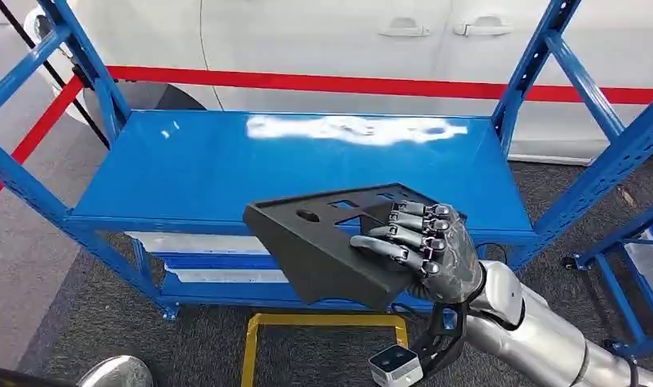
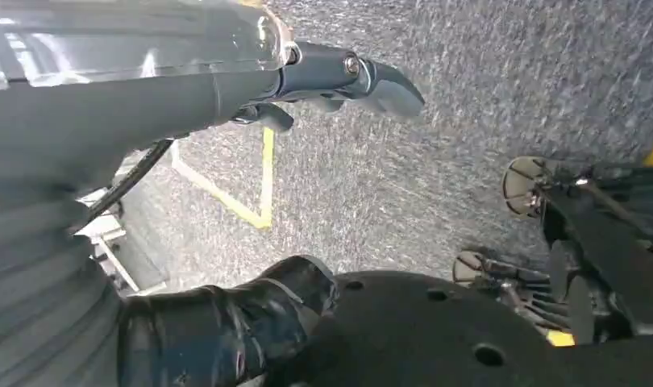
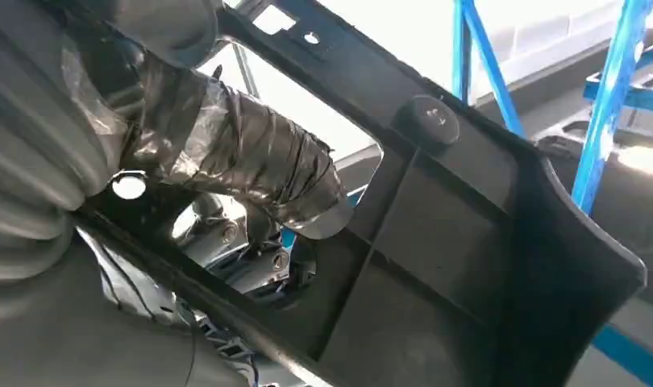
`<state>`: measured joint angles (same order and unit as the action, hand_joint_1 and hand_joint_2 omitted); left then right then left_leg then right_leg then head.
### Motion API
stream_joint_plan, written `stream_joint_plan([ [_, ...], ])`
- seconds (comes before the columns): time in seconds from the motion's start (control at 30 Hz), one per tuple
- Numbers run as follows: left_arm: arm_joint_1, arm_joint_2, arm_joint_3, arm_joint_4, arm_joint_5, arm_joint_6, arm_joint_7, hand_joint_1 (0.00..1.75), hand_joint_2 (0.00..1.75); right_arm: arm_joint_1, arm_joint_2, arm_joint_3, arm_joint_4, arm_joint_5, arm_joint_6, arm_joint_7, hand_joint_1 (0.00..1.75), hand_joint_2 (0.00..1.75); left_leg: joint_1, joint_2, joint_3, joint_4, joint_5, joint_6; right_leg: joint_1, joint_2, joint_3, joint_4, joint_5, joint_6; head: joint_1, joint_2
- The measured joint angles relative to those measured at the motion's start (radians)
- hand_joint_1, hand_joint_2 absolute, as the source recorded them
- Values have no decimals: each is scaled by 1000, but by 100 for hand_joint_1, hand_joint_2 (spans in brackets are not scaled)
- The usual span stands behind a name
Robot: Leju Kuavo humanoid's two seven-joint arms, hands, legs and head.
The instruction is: Take the parts from the cabinet and place them on the table.
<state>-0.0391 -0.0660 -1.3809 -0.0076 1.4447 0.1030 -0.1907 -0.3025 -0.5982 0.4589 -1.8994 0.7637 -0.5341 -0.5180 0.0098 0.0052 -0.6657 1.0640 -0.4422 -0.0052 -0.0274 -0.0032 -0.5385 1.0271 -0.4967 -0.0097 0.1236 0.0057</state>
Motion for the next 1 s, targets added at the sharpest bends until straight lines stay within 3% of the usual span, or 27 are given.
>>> stream_joint_plan([
  [0.03, 0, 0, 0, 0, 0, 1, 0, 0, 175, 0, 0, 0, -3, -2, 0, 0, 175, 175, 1, -1, -18, 51, -64, -4, 1, -2, -13, 0, 10, -10, 0, 0],
  [0.07, 0, 0, 0, 0, 0, 1, 0, 0, 175, 1, 0, 0, -5, -3, 0, 0, 175, 175, 1, -1, -34, 123, -126, -8, 3, -2, -28, 1, 22, -12, 0, 0],
  [0.1, 0, 0, -1, 0, 0, 1, 0, 0, 175, 2, 0, 0, -5, -4, 0, 0, 175, 175, 1, -1, -46, 199, -169, -12, 5, -3, -45, 1, 35, -13, 0, 0],
  [0.13, -1, 0, -1, 0, 0, 1, 0, 0, 175, 2, 0, 0, -5, -4, 0, -1, 175, 175, 1, -1, -48, 251, -175, -13, 8, -2, -58, 3, 49, -12, 0, 0],
  [0.17, -1, 0, -1, 0, 0, 1, 0, 0, 175, 3, 0, 0, -5, -5, 0, -1, 175, 175, 1, -1, -36, 265, -152, -12, 9, -3, -75, 5, 61, -10, 0, 0],
  [0.23, -2, 0, -1, 0, 0, 1, 0, 0, 175, 4, 0, 0, -5, -4, 0, -1, 175, 175, 1, -1, 44, 185, -78, -2, 13, -3, -107, 9, 83, -7, 0, 0],
  [0.27, -3, 0, -1, 0, 0, 1, 0, 0, 175, 4, 0, 0, -6, -4, 0, -1, 175, 175, 0, -1, 110, 98, -64, 8, 15, -2, -119, 10, 95, -4, 0, 0],
  [0.3, -4, 2, -1, 0, 0, 1, 0, 0, 175, 4, 0, 0, -9, -4, 0, -1, 175, 175, -4, -2, 179, 8, -87, 19, 14, -2, -123, 12, 104, -1, 0, 0],
  [0.33, -4, 5, -1, 0, 0, 2, 0, 0, 175, 4, 0, -2, -12, -4, 0, -1, 175, 175, -10, -1, 224, -74, -113, 24, 18, -2, -128, 13, 112, 6, 0, 0],
  [0.37, -3, 5, -1, 0, 0, 2, 0, 0, 175, 5, 0, -3, -13, -4, 0, -1, 175, 175, -12, -1, 213, -67, -107, 24, 16, -6, -125, 6, 123, 13, 0, 0],
  [0.43, -4, 5, -2, 0, 0, 2, 0, 0, 175, 5, 0, -3, -13, -5, 0, -1, 175, 175, -19, -1, 203, -73, -90, 37, 11, -9, -125, -7, 146, 27, 1, 0],
  [0.47, -3, 2, -2, 0, 0, 2, 0, 0, 175, 5, 0, -3, -13, -5, 0, -2, 175, 175, -5, 1, 195, -90, -67, 46, 14, -8, -134, 0, 151, 31, 1, 0],
  [0.53, -5, 2, -2, 0, 0, 1, 0, 0, 175, 7, -1, -4, -13, -5, 0, -3, 175, 175, -8, 9, 164, -91, -38, 64, 12, 0, -159, 59, 36, 37, 0, 0],
  [0.57, -5, 2, -2, 0, 0, 2, 0, 0, 175, 7, -2, -5, -13, -6, 0, -3, 175, 175, -8, 10, 149, -90, -25, 64, 12, 0, -171, 125, -33, 41, 2, 0],
  [0.6, -3, 2, -2, 0, 0, 1, 0, 0, 175, 9, -2, -5, -13, -6, 0, -3, 175, 175, -10, 11, 135, -89, -13, 64, 11, 0, -181, 195, -80, 45, 0, 0],
  [0.63, -3, 2, -2, 0, 0, 2, 0, 0, 175, 10, -2, -5, -13, -6, 0, -3, 175, 175, -10, 12, 115, -87, 1, 63, 10, 0, -187, 259, -98, 49, 1, 0],
  [0.67, -3, 2, -2, 0, 0, 1, 0, 0, 175, 11, -2, -5, -13, -14, 0, -6, 175, 175, -10, 12, 95, -82, 13, 62, 9, 0, -181, 294, -81, 52, 1, 0],
  [0.7, -3, 2, -2, 0, 0, 1, 0, 0, 175, 10, -2, -5, -13, -23, 0, -12, 175, 175, -9, 12, 74, -75, 23, 59, 7, 0, -158, 290, -45, 55, 1, 0],
  [0.73, -3, 2, -3, 0, 0, -1, 0, 0, 175, 10, -2, -5, -13, -32, 0, -18, 175, 175, -7, 12, 54, -67, 32, 56, 3, 0, -115, 251, -5, 57, 1, 0],
  [0.77, -3, 1, -3, 0, 0, -1, 0, 0, 175, 10, -1, -5, -14, -34, 0, -22, 175, 175, -6, 11, 34, -56, 40, 51, 0, 0, -50, 173, 17, 58, 1, 0],
  [0.8, -7, 1, -3, 0, 0, -1, -1, 0, 175, 9, -2, -6, -17, -37, 0, -25, 175, 175, -6, 10, 22, -42, 45, 45, -3, 1, 22, 82, -7, 57, 1, 0],
  [0.83, -6, 1, -3, 0, 0, -1, -1, 0, 175, 7, -2, -8, -21, -40, 0, -26, 175, 175, -11, 5, 11, -30, 50, 39, 5, 1, 73, -2, -52, 54, 2, 0],
  [0.87, -3, 1, -4, 0, -1, -1, 0, 0, 175, 10, -1, -11, -25, -44, 0, -27, 175, 175, -12, 7, 13, -31, 55, 32, 7, 5, 68, 2, -58, 40, 1, 0],
  [0.93, -5, 2, -4, 0, -2, 1, 0, 0, 175, 8, -2, -16, -28, -45, 0, -27, 175, 175, -8, 6, 12, -35, 74, 19, 13, 4, 54, 3, -47, 25, 1, 0],
  [0.97, -3, 2, -4, 0, 1, 3, 3, 0, 175, 9, -1, -16, -29, -47, 0, -28, 175, 175, -11, 4, 7, -37, 83, 11, 6, 1, 45, -4, -34, 11, 1, 0],
  [1.0, -2, 5, -4, 0, 10, 6, 4, 0, 175, 4, 0, -16, -29, -48, 1, -32, 175, 175, -5, 0, -2, -22, 59, 6, 4, -8, 33, -5, -19, 1, 1, 0],
])
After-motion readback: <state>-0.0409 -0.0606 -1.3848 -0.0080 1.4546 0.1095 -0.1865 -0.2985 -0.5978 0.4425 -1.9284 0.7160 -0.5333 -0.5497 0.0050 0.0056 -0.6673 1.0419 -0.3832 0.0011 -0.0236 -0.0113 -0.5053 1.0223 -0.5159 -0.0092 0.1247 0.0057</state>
